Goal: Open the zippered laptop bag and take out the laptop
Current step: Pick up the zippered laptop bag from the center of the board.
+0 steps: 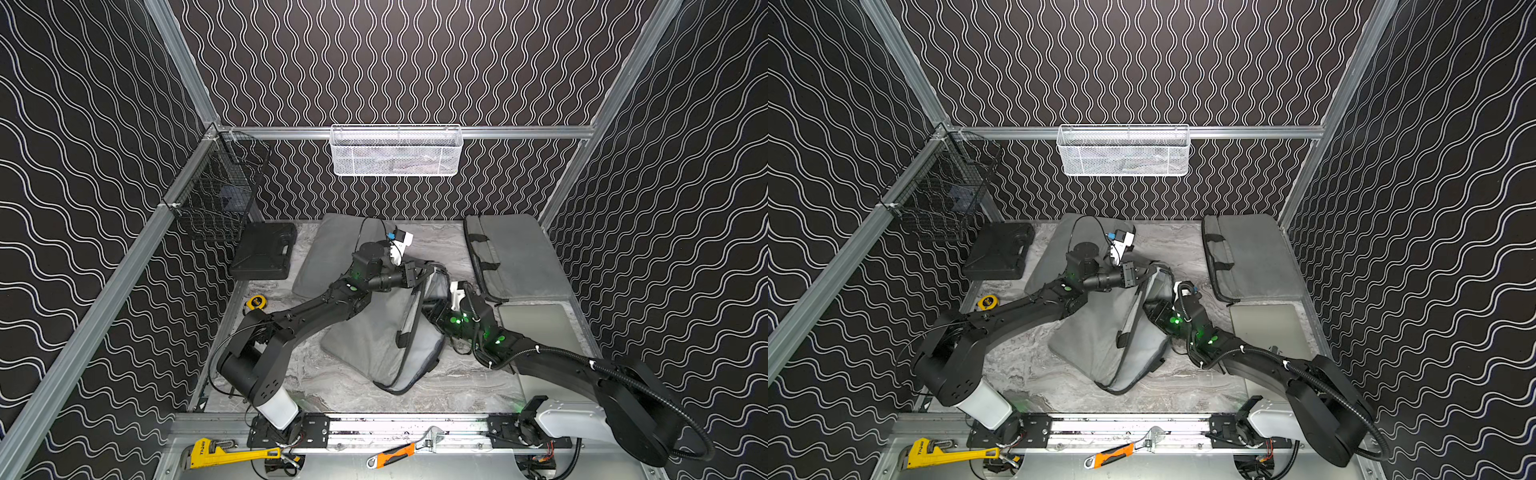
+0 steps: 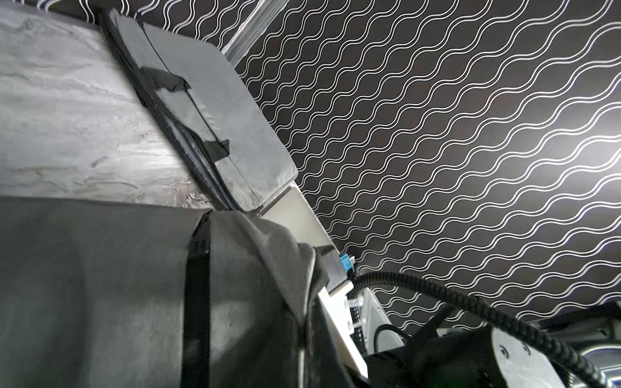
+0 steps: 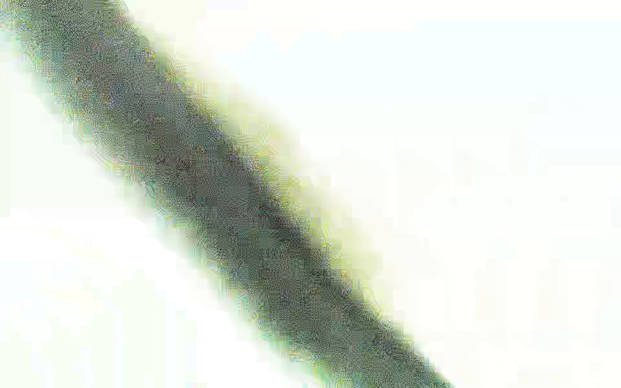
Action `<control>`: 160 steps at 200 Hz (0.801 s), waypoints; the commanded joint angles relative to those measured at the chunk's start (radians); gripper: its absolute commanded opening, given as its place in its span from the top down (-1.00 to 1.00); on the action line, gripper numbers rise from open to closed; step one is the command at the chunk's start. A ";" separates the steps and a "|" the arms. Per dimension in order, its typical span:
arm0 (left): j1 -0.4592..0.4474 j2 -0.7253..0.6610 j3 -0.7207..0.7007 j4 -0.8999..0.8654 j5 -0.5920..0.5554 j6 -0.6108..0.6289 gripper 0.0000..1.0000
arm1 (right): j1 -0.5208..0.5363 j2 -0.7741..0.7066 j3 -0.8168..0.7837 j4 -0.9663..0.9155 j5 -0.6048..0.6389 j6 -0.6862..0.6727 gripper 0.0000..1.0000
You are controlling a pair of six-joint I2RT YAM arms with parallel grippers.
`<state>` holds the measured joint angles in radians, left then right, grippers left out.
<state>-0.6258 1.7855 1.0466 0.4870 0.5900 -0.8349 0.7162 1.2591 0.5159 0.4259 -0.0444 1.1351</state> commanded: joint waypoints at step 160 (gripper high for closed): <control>-0.003 -0.024 0.002 0.261 -0.052 -0.295 1.00 | 0.123 0.280 0.081 0.294 0.075 0.192 -0.35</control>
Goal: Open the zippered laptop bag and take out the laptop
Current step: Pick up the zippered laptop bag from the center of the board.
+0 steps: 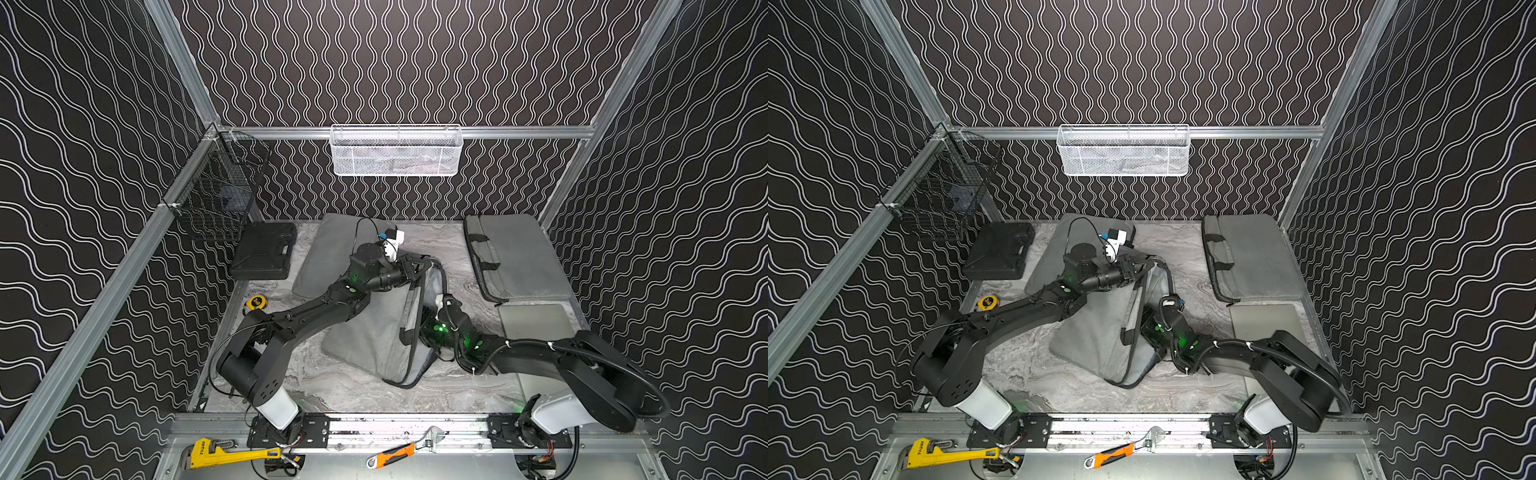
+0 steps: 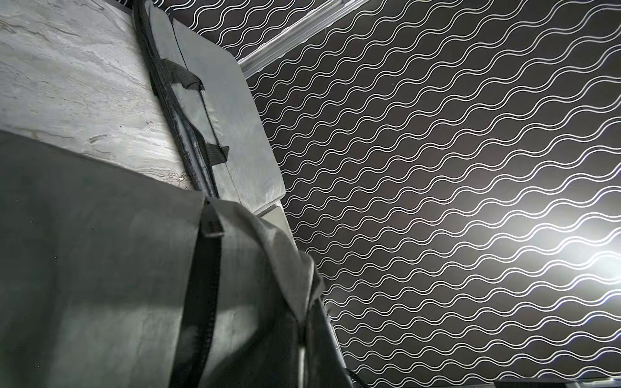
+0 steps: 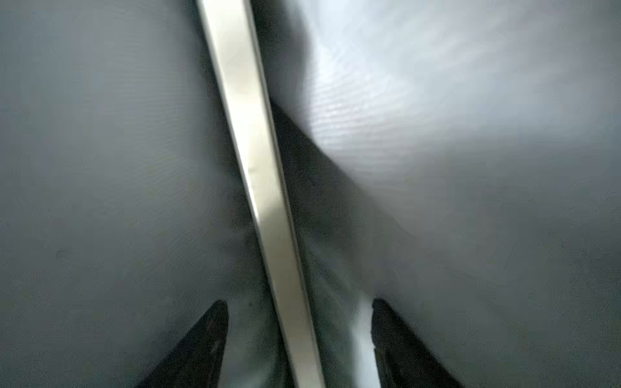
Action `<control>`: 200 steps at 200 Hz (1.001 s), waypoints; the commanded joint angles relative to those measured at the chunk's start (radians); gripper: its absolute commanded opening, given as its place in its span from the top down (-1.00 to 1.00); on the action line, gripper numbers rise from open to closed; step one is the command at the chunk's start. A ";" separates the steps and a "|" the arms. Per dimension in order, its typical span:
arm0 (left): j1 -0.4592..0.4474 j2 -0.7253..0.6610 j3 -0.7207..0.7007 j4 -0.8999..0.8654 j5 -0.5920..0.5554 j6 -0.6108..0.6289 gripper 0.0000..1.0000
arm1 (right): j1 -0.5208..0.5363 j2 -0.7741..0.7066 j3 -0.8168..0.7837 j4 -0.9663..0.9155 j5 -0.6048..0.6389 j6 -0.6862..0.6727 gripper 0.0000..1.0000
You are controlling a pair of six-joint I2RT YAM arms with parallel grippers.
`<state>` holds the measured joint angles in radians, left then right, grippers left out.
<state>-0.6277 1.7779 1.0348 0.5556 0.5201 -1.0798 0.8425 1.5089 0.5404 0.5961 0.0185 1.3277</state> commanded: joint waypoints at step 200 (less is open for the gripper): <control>0.271 -0.170 -0.295 -0.108 0.179 0.228 -0.25 | -0.334 -0.369 -0.005 -0.258 -0.235 -0.545 1.00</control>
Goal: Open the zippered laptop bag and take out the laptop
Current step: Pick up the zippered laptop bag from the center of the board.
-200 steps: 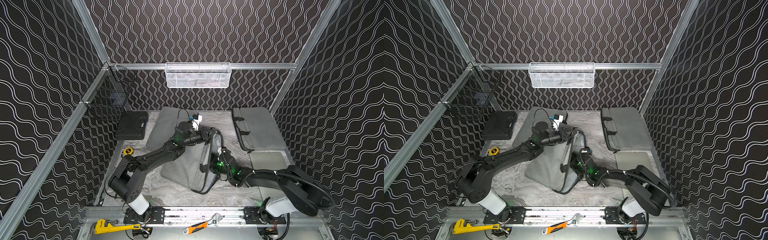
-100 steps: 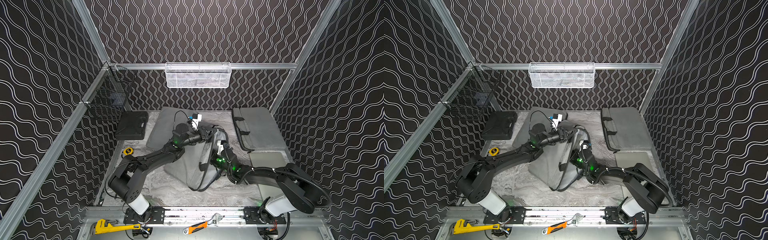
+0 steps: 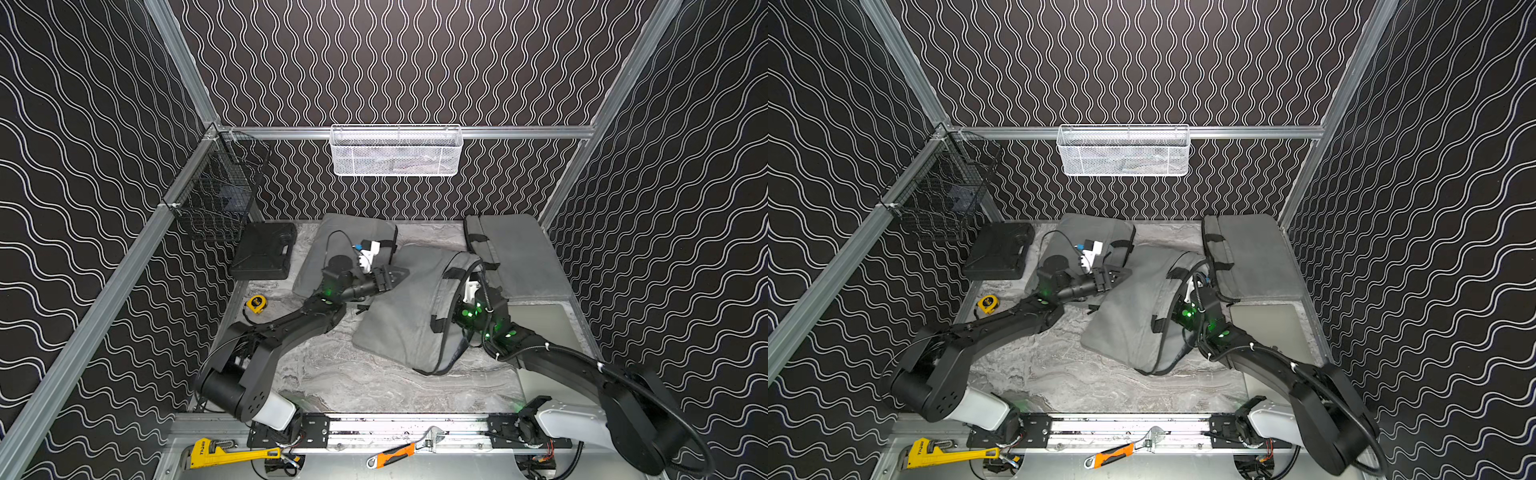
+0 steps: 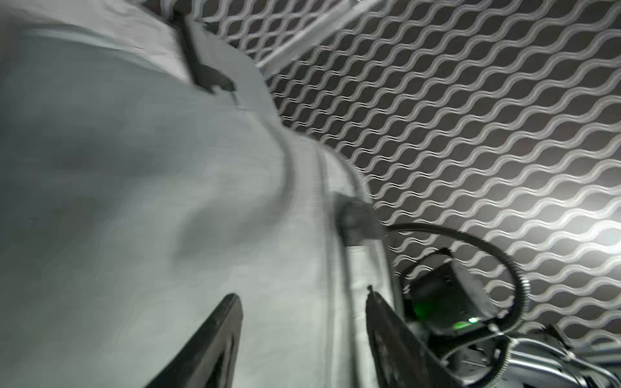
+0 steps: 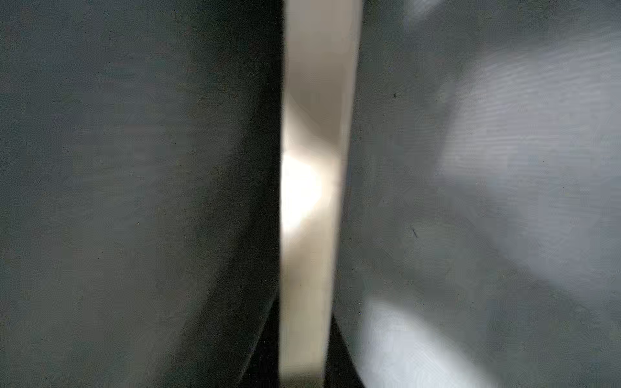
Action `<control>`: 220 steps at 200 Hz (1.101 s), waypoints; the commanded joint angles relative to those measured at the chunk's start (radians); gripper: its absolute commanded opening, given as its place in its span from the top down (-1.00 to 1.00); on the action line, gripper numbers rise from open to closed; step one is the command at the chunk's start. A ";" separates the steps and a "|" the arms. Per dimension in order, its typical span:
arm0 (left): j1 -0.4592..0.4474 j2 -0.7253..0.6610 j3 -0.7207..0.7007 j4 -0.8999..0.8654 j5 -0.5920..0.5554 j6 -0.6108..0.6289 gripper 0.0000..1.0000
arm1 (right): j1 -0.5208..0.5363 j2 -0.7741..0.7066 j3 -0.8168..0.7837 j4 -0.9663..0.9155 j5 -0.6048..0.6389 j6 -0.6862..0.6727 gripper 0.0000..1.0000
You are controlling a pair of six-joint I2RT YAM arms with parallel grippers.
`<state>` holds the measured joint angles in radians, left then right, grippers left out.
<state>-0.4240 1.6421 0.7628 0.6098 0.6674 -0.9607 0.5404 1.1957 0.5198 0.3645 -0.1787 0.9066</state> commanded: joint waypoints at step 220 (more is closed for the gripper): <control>0.048 0.300 -0.318 0.440 0.205 -0.052 -0.48 | -0.278 -0.096 -0.158 0.380 -0.405 0.064 1.00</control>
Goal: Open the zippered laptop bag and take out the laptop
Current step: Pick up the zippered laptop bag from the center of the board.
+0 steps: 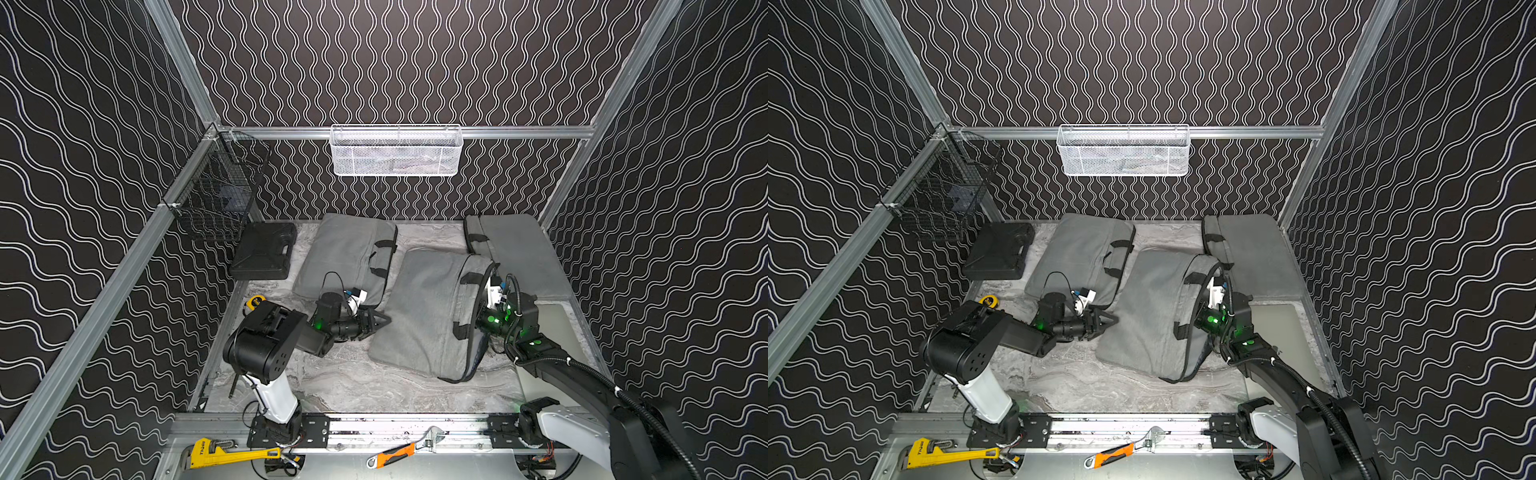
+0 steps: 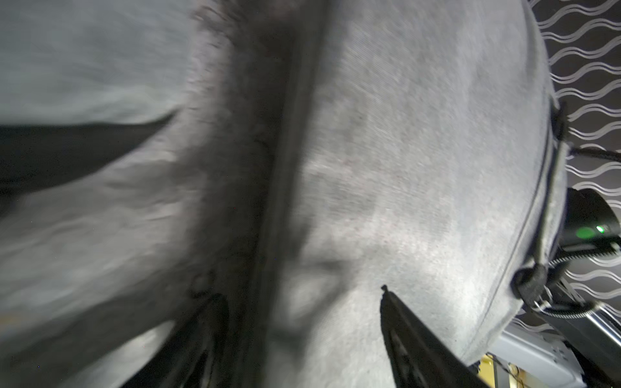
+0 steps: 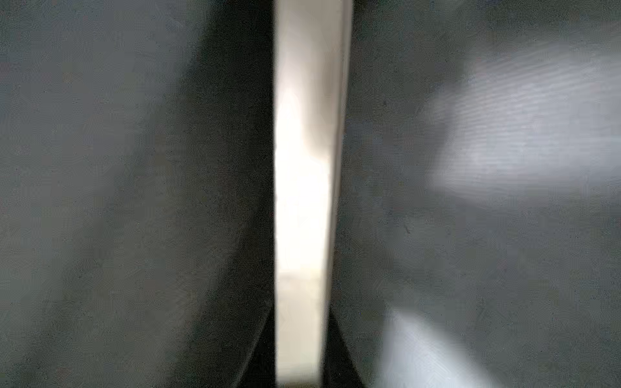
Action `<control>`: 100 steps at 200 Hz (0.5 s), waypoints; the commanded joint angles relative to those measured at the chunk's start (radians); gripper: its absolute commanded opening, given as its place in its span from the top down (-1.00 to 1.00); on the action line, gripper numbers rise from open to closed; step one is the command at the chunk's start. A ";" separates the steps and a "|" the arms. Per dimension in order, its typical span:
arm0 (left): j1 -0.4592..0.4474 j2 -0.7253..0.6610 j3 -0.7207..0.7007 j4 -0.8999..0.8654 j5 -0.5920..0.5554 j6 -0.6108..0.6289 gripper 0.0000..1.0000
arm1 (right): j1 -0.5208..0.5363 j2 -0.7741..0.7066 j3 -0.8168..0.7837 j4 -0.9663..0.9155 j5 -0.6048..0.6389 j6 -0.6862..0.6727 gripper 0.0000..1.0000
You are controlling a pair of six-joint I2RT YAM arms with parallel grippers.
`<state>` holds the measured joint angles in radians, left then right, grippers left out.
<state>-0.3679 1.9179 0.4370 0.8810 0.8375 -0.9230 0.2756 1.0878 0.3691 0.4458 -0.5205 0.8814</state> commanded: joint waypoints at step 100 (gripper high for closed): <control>-0.008 -0.042 0.137 0.041 -0.003 -0.076 1.00 | -0.107 -0.118 0.157 -0.207 0.048 -0.144 1.00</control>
<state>-0.3744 1.9003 0.5144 1.0000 0.8562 -1.0569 0.1921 1.0061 0.4446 0.3595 -0.5358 0.8898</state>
